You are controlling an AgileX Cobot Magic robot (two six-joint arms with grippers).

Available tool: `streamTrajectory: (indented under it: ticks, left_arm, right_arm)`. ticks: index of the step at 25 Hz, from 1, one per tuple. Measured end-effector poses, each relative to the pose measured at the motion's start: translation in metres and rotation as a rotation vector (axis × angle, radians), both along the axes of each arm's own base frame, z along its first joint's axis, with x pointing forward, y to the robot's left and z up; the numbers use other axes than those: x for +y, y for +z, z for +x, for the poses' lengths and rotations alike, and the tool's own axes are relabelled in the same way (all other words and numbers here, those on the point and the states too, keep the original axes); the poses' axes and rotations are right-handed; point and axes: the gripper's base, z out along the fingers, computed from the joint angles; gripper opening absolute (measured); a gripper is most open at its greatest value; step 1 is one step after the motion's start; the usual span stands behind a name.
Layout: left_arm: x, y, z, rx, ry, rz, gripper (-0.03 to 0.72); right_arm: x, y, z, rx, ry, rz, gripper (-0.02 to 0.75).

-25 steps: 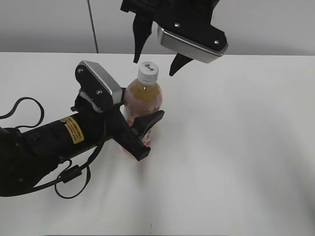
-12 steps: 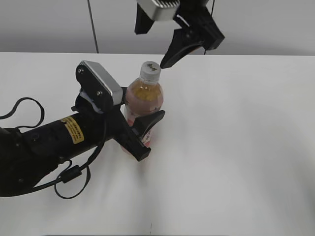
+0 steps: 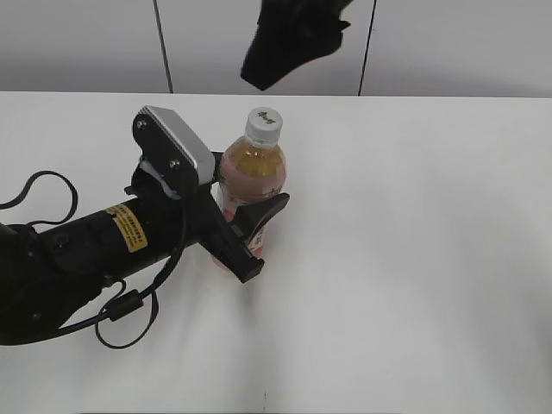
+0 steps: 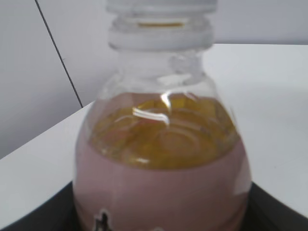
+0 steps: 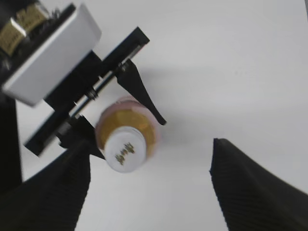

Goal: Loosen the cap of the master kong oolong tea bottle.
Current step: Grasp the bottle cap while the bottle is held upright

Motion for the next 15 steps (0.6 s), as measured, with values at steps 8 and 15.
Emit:
streamTrajectory:
  ticks: [8,15]
  left_arm:
    - [-0.0001,0.0013,0.0002,-0.023,-0.001,0.001,0.428]
    - [-0.0001,0.002,0.0003,-0.029,-0.001,-0.004,0.428]
  right_arm:
    - [-0.0013,-0.0006,0.001,0.529,-0.862,0.191,0.589]
    - [-0.0005,-0.003,0.0015,0.76,-1.217,0.271,0.582]
